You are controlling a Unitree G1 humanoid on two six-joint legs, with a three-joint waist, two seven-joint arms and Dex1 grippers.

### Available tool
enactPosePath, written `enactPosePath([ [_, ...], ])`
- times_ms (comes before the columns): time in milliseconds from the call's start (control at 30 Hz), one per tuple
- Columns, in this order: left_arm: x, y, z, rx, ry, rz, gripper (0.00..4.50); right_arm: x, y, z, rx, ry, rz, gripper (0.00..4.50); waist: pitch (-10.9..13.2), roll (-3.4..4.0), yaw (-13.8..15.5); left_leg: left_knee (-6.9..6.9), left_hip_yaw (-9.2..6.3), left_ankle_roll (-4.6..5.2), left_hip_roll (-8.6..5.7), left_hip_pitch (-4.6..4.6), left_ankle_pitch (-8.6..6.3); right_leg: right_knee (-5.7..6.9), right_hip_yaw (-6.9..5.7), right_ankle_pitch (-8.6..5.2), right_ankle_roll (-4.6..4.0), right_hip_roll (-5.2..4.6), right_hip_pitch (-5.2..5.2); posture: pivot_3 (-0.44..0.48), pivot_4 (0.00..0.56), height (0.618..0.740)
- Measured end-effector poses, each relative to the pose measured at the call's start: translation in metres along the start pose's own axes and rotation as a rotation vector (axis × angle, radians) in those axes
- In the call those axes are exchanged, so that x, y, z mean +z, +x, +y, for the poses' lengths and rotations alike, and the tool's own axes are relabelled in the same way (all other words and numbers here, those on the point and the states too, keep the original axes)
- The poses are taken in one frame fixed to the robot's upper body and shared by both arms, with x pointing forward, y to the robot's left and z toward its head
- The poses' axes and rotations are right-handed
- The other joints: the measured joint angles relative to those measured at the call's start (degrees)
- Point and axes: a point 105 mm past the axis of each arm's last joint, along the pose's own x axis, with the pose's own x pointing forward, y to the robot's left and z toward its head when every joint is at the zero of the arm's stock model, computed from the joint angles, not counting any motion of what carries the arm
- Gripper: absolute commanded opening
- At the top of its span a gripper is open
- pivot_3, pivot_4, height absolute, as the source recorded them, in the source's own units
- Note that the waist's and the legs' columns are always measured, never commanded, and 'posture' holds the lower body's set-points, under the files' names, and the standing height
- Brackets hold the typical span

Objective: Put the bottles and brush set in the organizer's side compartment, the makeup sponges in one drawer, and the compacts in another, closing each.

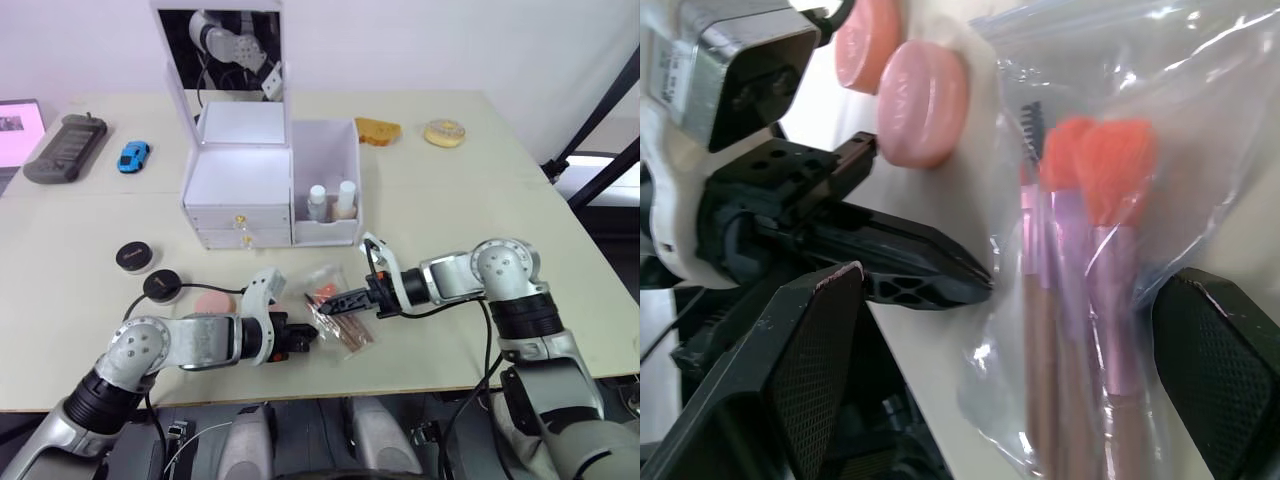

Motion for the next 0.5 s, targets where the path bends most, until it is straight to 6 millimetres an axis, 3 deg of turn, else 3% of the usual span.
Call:
enactPosePath([
  [333, 0.0, 0.0, 0.001, 0.012, -0.004, -0.002, 0.09, 0.003, 0.009, -0.002, 0.031, 0.003, 0.038, 4.5, -0.2, -0.04, -0.1, -0.09, 0.0, -0.02, 0.0, 0.21, -0.01, -0.03, 0.0, 0.0, -0.01, 0.0, 0.08, 0.0, 0.15, 0.738],
  [433, 0.0, 0.0, 0.001, 0.016, -0.006, -0.003, 0.0, 0.004, 0.01, -0.006, 0.025, 0.005, 0.047, 3.57, -0.2, -0.05, -0.2, -0.13, -0.01, -0.03, 0.0, 0.38, -0.02, -0.11, 0.0, 0.01, -0.04, 0.0, 0.23, 0.0, 0.15, 0.738],
  [500, 0.0, 0.001, 0.002, 0.017, -0.006, -0.003, 0.0, 0.003, 0.011, -0.011, 0.01, 0.012, 0.054, 2.58, -0.2, -0.04, -0.2, -0.22, -0.02, -0.04, 0.0, 0.38, -0.03, -0.29, 0.01, 0.04, -0.08, 0.0, 0.23, 0.0, 0.15, 0.738],
])
